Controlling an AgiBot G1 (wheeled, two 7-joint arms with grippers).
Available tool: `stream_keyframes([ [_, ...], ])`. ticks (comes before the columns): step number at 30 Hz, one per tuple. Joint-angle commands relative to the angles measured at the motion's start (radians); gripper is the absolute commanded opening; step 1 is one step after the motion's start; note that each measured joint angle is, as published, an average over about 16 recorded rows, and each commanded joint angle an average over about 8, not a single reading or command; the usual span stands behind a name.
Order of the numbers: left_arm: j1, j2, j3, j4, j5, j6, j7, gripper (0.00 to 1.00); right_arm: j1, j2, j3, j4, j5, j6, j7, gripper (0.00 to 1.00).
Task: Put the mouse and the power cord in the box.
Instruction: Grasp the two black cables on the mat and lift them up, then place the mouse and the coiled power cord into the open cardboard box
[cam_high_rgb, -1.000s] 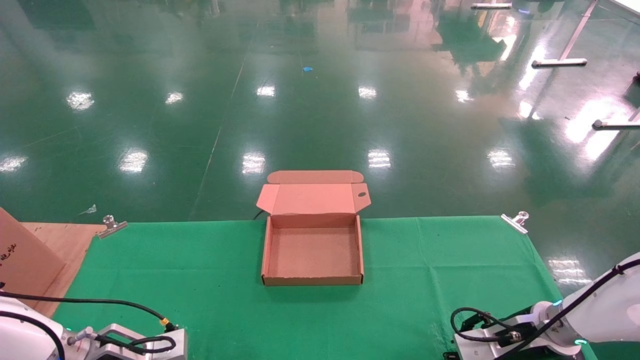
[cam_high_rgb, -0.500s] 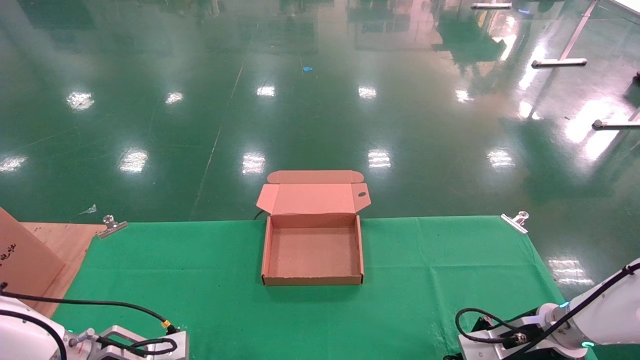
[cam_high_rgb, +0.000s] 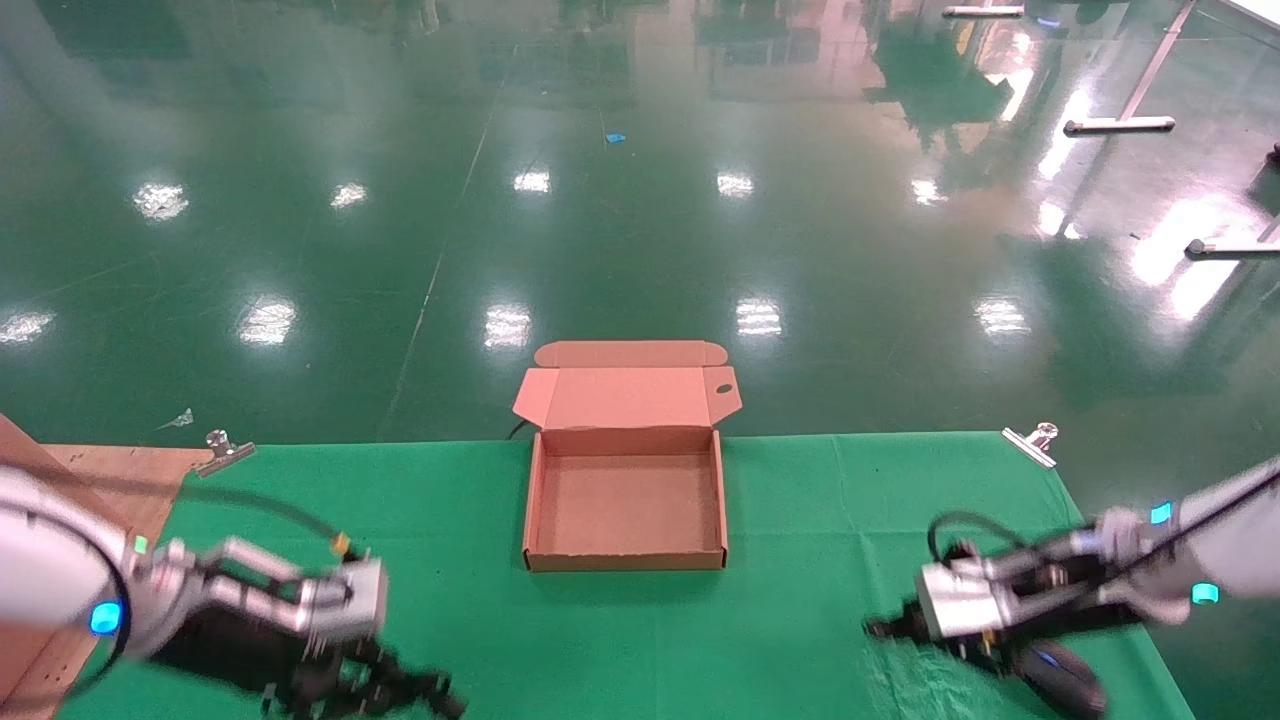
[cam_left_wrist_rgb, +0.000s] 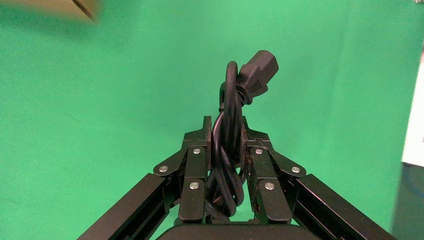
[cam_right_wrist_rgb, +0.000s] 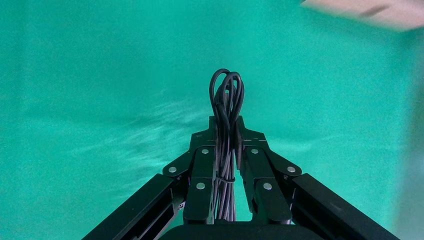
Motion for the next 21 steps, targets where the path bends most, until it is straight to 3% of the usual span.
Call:
stream_keyframes([
  [1, -0.033, 0.005, 0.002, -0.019, 0.004, 0.014, -0.006, 0.00, 0.031, 0.005, 0.007, 0.008, 0.011, -0.021, -0.003, 0.00],
  [12, -0.214, 0.094, -0.009, -0.090, -0.001, 0.009, -0.031, 0.00, 0.201, -0.076, 0.030, 0.039, 0.042, -0.046, 0.034, 0.00],
  [21, -0.333, 0.200, -0.013, -0.058, 0.002, -0.049, 0.028, 0.00, 0.271, -0.211, 0.028, 0.055, 0.041, 0.042, 0.067, 0.00],
])
